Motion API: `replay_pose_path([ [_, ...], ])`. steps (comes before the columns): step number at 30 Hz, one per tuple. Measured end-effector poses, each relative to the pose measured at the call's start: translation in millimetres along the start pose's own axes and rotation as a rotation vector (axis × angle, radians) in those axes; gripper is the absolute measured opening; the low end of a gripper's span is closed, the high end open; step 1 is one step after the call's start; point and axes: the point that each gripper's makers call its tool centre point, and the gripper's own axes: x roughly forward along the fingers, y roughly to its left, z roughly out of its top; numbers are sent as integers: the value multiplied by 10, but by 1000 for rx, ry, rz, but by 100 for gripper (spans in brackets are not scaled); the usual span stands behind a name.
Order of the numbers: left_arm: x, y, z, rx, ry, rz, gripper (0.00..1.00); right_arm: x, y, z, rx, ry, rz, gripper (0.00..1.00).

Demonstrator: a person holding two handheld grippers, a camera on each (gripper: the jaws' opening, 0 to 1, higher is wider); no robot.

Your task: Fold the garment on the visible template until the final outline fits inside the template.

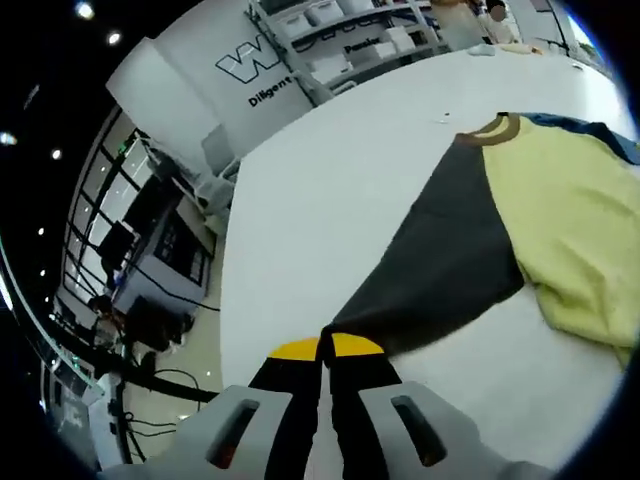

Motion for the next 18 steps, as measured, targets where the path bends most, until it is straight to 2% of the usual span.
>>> replay_pose_path([
  [2, 32, -2, -8, -43, 13, -10, 0, -6, 7, -11, 5, 4, 2, 98],
  [6, 44, 7, 16, 8, 19, 5, 1, -29, -4, -22, 8, 2, 0, 98],
  [9, 45, 15, 11, -7, 23, 4, 2, -41, -14, -35, 13, 4, -1, 98],
  [14, 8, 55, -33, -33, 48, 14, 8, -75, -11, -45, 18, 5, 0, 98],
  [18, -98, -12, -16, -45, 33, -26, 22, -96, 25, -41, 17, 4, 11, 98],
])
